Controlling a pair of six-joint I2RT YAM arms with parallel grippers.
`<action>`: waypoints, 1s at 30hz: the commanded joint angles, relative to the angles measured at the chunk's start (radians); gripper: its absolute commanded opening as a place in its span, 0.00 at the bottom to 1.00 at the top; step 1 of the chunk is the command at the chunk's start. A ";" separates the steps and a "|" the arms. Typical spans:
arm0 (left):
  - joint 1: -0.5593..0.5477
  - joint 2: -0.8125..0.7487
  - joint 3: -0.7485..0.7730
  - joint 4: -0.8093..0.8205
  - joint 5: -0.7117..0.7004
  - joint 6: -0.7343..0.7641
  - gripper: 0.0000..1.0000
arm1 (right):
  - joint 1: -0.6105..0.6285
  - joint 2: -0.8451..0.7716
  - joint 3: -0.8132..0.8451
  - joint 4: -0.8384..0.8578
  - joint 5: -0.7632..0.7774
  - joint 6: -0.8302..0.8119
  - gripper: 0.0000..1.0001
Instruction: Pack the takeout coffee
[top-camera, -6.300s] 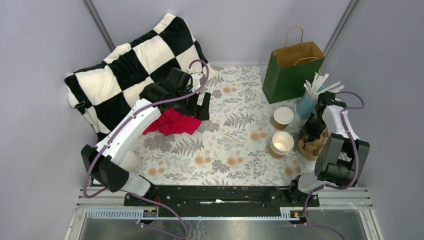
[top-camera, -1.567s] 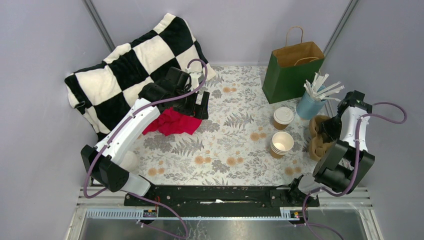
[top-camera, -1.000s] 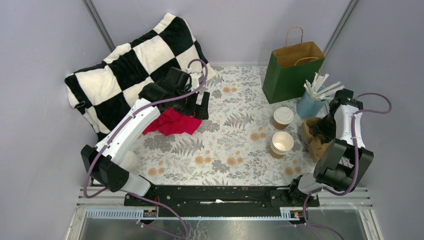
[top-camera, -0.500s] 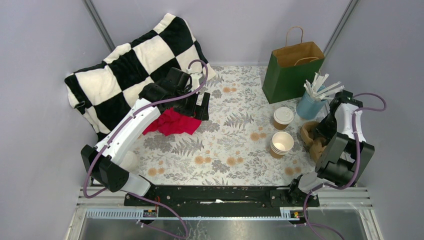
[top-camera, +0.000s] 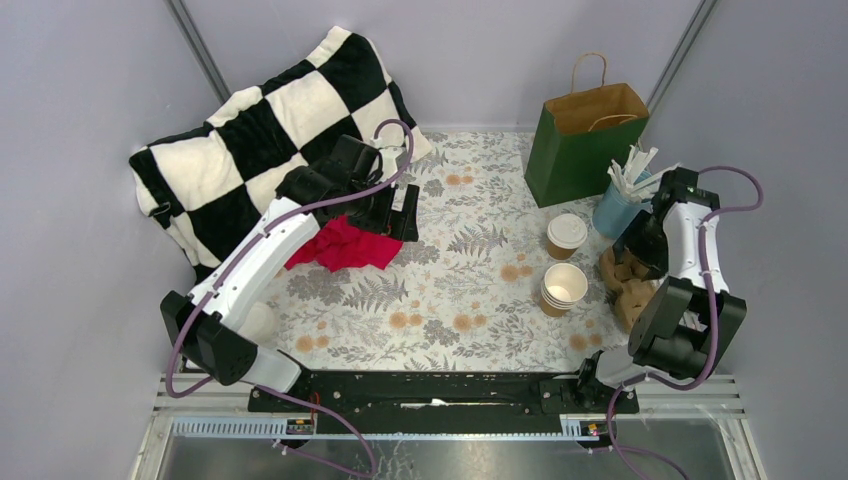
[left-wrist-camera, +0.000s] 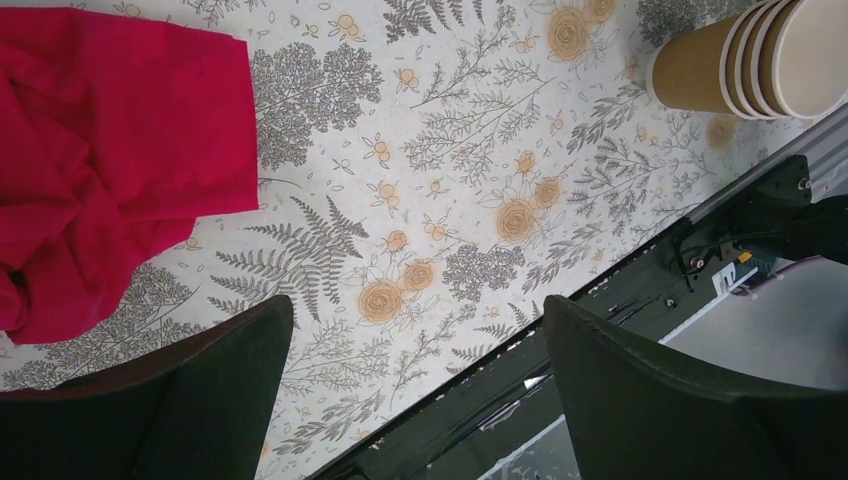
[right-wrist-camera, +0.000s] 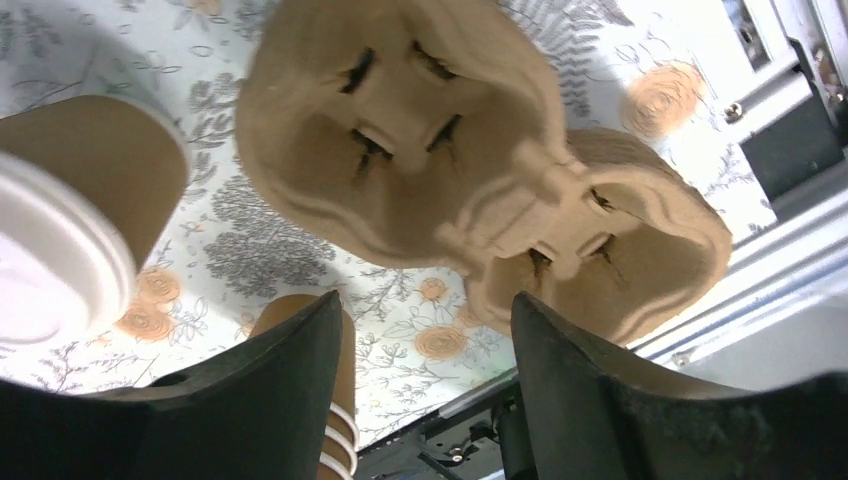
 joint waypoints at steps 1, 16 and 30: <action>0.005 -0.058 -0.006 0.045 0.013 -0.019 0.99 | 0.037 -0.030 0.012 0.078 -0.164 -0.042 0.62; 0.005 -0.083 -0.022 0.053 0.004 0.036 0.99 | 0.055 -0.016 -0.111 0.325 -0.231 -0.105 0.47; -0.003 -0.100 -0.036 0.054 -0.021 0.045 0.99 | 0.056 0.042 -0.141 0.423 -0.161 0.006 0.34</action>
